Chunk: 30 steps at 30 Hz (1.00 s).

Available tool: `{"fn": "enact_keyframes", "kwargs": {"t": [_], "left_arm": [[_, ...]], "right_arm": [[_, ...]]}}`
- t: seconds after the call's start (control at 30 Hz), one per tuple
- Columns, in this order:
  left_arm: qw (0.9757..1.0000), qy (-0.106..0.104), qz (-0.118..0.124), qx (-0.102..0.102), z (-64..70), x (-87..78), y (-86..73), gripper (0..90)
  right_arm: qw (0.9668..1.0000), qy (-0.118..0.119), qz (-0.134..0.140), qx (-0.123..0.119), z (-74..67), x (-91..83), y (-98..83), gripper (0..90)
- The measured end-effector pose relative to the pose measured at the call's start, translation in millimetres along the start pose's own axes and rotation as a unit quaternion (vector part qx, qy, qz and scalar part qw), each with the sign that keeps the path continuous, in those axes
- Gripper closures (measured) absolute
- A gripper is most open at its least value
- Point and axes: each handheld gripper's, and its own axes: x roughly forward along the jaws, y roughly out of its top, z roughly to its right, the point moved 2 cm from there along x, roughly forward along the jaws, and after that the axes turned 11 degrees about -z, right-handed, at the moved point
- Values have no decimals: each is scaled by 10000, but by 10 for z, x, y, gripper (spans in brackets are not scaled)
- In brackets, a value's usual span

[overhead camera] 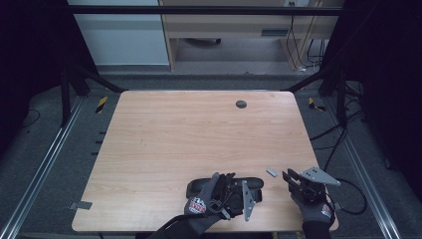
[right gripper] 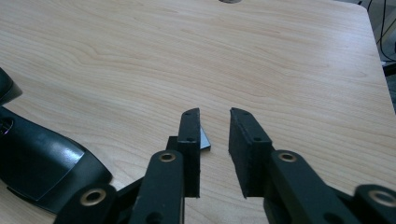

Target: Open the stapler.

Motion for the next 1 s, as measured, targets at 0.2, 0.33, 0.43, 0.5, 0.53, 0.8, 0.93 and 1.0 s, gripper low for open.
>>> {"fn": "enact_keyframes", "kwargs": {"t": [0.2,0.33,0.43,0.5,0.53,0.8,0.93,1.0], "left_arm": [[9999,82,-83,96,27,60,22,302],[9997,150,-113,175,35,74,37,306],[9993,235,-128,269,59,103,61,316],[9987,302,-186,367,65,106,75,322],[9987,326,-167,358,79,115,84,324],[9973,399,-266,548,119,162,110,345],[9965,449,-336,617,113,178,120,370],[9967,461,-308,589,118,193,122,380]], "right_arm": [[10000,4,-40,-53,-15,11,1,799],[10000,22,-53,-65,-20,17,2,816],[9999,48,-85,-59,-26,18,2,837],[9999,61,-104,-75,-26,19,2,848],[9999,67,-110,-75,-27,19,2,854],[9996,187,-162,-100,-53,18,4,900],[9994,268,-168,-131,-71,20,4,900],[9992,322,-199,-92,-87,17,3,900]]}}
